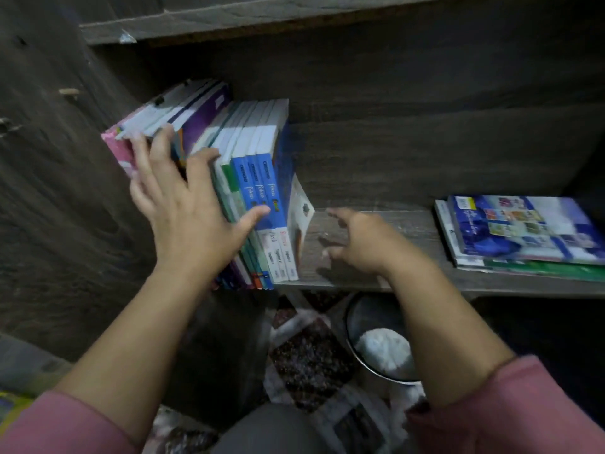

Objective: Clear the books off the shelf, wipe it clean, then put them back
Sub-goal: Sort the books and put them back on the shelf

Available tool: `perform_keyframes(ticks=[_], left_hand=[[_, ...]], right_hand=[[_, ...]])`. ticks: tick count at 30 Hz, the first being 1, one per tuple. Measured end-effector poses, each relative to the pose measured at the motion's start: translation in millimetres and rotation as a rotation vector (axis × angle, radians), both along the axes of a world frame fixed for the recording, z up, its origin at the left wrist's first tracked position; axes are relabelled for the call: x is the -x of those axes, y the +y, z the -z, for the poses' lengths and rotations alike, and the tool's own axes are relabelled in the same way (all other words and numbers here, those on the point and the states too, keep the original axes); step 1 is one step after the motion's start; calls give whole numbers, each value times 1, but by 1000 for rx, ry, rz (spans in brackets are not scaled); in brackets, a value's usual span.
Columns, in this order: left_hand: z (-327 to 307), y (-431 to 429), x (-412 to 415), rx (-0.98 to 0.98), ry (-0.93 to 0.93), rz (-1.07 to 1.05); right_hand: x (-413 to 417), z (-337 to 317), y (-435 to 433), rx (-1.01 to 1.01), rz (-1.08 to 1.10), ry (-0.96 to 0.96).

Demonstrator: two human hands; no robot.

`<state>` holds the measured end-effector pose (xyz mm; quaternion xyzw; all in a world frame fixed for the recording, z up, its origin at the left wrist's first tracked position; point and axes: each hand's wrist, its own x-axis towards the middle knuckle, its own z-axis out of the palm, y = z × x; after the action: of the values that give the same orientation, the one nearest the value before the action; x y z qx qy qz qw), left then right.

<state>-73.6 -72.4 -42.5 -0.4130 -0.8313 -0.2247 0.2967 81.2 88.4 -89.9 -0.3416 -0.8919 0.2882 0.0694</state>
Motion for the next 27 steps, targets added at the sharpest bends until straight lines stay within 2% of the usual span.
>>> perform_keyframes(ticks=[4, 9, 13, 21, 27], left_hand=[[17, 16, -51, -1, 8, 70], [40, 48, -125, 224, -87, 381], [48, 70, -195, 509, -185, 680], [59, 104, -351, 926, -188, 1122], [97, 119, -463, 1137, -199, 1235]], right_hand=[[-67, -10, -3, -149, 116, -40], [-163, -8, -21, -200, 237, -105], [-244, -3, -37, -172, 369, -145], [-395, 27, -84, -59, 585, -211], [-490, 74, -111, 110, 757, -280]])
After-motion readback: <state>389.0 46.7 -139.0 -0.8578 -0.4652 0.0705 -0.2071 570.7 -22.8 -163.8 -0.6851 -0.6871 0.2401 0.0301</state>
